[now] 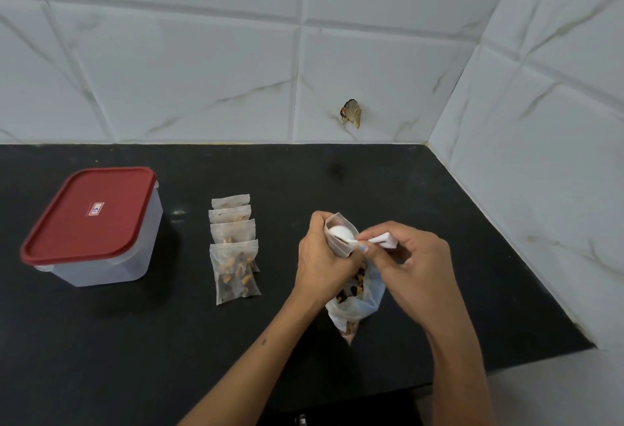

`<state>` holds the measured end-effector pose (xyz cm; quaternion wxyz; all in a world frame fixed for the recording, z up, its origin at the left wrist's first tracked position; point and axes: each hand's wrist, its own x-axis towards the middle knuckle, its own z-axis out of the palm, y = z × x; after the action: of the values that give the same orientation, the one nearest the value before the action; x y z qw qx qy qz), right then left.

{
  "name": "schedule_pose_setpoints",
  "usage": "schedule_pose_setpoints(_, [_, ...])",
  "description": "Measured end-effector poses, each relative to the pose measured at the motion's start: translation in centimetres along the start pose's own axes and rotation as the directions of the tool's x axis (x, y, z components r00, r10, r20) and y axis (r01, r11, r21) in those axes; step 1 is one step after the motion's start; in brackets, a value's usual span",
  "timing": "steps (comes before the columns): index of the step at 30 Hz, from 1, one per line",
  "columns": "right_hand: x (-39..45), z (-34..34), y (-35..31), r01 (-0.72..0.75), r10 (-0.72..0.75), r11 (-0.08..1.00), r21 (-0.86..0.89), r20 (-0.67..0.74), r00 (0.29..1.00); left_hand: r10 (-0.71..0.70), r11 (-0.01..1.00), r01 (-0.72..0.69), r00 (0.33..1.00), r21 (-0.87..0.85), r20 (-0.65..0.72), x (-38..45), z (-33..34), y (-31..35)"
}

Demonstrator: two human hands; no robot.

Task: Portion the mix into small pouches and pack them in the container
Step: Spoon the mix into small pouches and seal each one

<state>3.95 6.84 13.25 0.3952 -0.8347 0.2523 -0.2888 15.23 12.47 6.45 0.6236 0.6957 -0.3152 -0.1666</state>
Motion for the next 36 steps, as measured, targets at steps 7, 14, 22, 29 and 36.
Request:
schedule_pose_setpoints(7, [0.3,0.2,-0.2,-0.09,0.089,0.987,0.136,0.014,0.996,0.009,1.0,-0.009,1.0,0.017,-0.013,0.1,0.1,-0.2])
schedule_pose_setpoints(14, [0.3,0.3,0.2,0.021,-0.021,0.998,0.055,0.007,1.0,-0.02,1.0,0.02,0.999,0.004,-0.03,0.5,-0.2,-0.1])
schedule_pose_setpoints(22, [0.5,0.8,0.6,0.024,-0.022,0.996,-0.082,0.019,1.0,-0.033,0.999,0.033,0.999,0.013,-0.016,0.7,-0.3,-0.4])
schedule_pose_setpoints(29, [0.7,0.6,0.9,-0.006,0.011,0.996,-0.084,0.063,0.998,-0.032,0.999,0.032,0.999,-0.007,-0.007,0.7,-0.5,-0.6])
schedule_pose_setpoints(36, [0.5,0.3,1.0,-0.097,0.098,0.995,-0.02,0.047,0.994,-0.046,0.999,0.046,0.999,0.007,0.014,0.7,-0.1,-0.8])
